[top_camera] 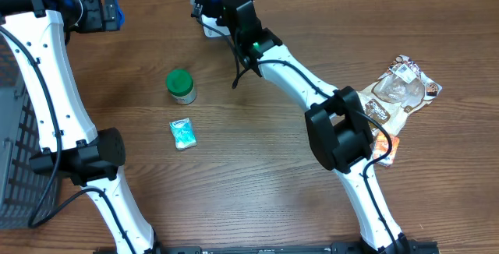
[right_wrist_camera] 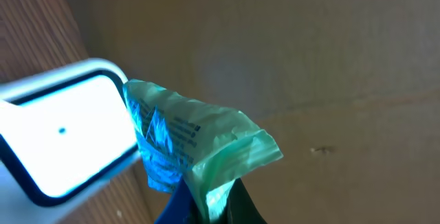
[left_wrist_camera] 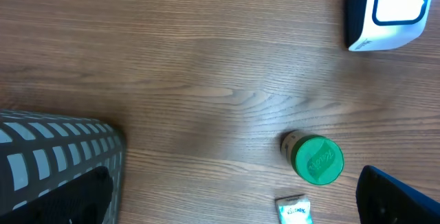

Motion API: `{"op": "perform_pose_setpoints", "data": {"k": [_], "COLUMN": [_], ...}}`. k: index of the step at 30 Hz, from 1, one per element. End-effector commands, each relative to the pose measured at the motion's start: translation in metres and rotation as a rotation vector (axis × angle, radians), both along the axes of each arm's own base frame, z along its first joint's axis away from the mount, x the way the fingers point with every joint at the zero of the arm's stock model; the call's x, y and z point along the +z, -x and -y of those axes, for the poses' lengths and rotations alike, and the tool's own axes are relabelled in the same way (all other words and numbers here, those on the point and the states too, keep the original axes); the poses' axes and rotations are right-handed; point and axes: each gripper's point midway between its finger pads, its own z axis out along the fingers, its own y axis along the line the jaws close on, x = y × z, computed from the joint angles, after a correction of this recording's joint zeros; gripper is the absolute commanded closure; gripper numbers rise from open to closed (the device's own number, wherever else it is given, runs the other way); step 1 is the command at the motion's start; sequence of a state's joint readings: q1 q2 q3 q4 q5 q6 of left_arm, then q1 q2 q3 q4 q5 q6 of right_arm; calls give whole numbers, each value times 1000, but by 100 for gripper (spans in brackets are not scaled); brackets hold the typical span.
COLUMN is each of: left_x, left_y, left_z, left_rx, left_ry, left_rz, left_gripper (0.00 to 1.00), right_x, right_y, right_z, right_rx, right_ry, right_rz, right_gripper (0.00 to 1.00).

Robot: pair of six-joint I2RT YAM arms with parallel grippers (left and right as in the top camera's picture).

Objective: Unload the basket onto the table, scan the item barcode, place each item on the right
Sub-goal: 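Carry the wipes pack right and release it beside the bag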

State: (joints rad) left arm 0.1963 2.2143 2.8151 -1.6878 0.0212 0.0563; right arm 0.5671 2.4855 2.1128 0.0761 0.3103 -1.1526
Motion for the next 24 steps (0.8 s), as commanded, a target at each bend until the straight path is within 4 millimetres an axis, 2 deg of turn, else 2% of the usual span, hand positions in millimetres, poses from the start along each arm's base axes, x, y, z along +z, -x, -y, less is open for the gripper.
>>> {"op": "perform_pose_setpoints", "data": {"k": [1, 4, 8, 9, 10, 11, 14, 18, 22, 24], "left_x": [15, 15, 15, 15, 15, 15, 15, 15, 15, 15], "left_y": [5, 5, 5, 5, 5, 5, 5, 5, 5, 5], "left_z": [4, 4, 4, 4, 4, 4, 4, 4, 4, 4], "left_rx": [-15, -15, -15, -15, -15, -15, -16, -15, -15, -15], "left_ry": [-15, -15, -15, -15, -15, -15, -15, -15, -15, -15], "left_rz": [34, 34, 34, 34, 34, 34, 34, 34, 34, 34], "left_gripper": [0, 0, 0, 0, 0, 1, 0, 0, 0, 0], "right_x": [139, 175, 202, 209, 211, 210, 200, 165, 127, 107], "right_y": [30, 58, 105, 129, 144, 166, 198, 230, 247, 251], "right_z": [9, 28, 61, 81, 91, 111, 159, 228, 287, 307], "right_rx": [-10, -46, -148, -214, -247, -322, -529, -821, -1107, -1190], "right_ry": [-305, -408, -625, -751, -814, -913, -1058, -1041, -1053, -1056], "right_rz": [79, -17, -211, -320, -390, -493, -624, -727, -794, -833], "right_gripper": [96, 96, 96, 96, 96, 94, 93, 96, 96, 96]}}
